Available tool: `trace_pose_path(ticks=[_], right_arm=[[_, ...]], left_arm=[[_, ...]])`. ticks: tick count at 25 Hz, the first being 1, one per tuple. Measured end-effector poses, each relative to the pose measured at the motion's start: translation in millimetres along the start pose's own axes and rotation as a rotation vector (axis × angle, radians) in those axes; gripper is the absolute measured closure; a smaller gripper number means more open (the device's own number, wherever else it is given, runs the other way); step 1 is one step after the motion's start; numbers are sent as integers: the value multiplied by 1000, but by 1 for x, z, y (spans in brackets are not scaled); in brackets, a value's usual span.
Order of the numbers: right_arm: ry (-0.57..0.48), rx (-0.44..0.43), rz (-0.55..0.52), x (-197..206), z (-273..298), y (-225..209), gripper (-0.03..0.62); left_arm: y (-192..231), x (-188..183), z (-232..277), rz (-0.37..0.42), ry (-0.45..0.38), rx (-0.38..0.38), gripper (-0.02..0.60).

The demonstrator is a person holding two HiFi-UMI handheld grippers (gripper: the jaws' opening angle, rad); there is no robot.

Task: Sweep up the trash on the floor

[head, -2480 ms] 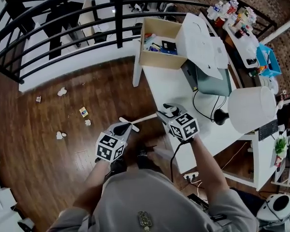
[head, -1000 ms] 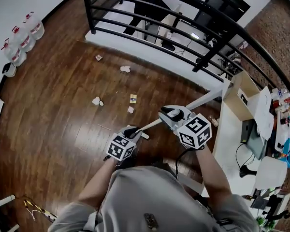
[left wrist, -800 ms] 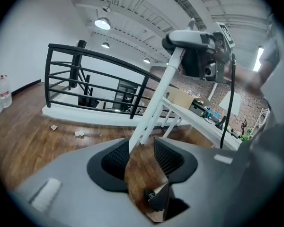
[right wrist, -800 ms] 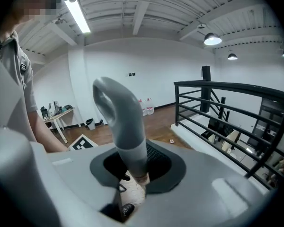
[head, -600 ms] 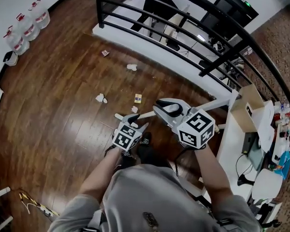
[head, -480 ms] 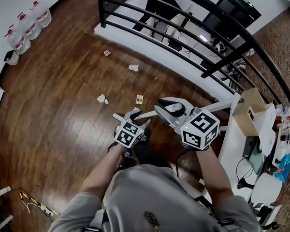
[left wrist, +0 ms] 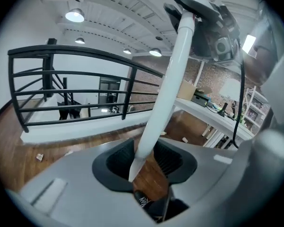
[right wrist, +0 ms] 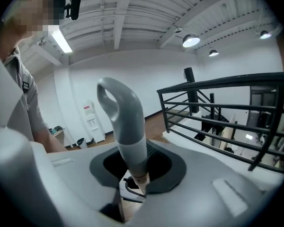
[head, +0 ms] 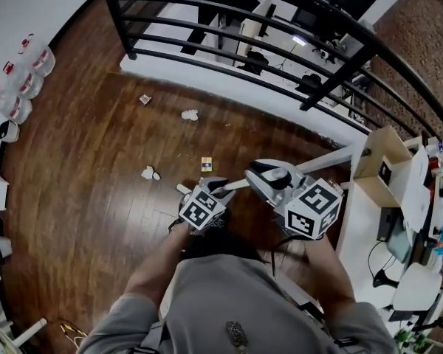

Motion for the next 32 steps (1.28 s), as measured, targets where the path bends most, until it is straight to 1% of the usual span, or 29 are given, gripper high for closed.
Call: trace_pose_path(ticks=[3,5,8,10,14,18,22,24,26,29,32], right_arm=[[-59,90,63,-1,-22,-43,525],[-99,154,103,0,-38,-64,525],[-166,277,171,12,-69,-87,525],[-226,362,206,16,-84,-100,525],[-325,535,277,30,-104,-113,525],[-388,703,346,58,-103,-115,524],[-437,835,425,92,-86,-112,524],[-467,881,471,108,-73,-107,525],[-510,912,508,117,-65,-102,525],[-560,933,548,123,-54,-97,524],[-573,925,561,123,-32,-89,523]], left_arm=[[4,-20,44,59,25,108,449],[2,-33,68,103,28,172,449],[-16,-44,103,168,26,289,449],[-19,-52,124,217,26,355,446],[-28,-60,153,292,6,503,441],[-39,-47,174,363,2,661,436],[-47,-13,182,432,33,803,434],[-47,8,178,466,53,866,436],[-44,22,171,472,55,907,436],[-33,35,162,475,58,921,436],[-14,45,152,500,86,923,434]])
Point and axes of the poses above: the fingertips, and each gripper's own axes: z forward along the fingers, y to its left, x out of its underside, the point moved 4 cm from there along -z, backward along the fingers, and after that the axes turned 14 degrees about z, right-handed, at the moved point
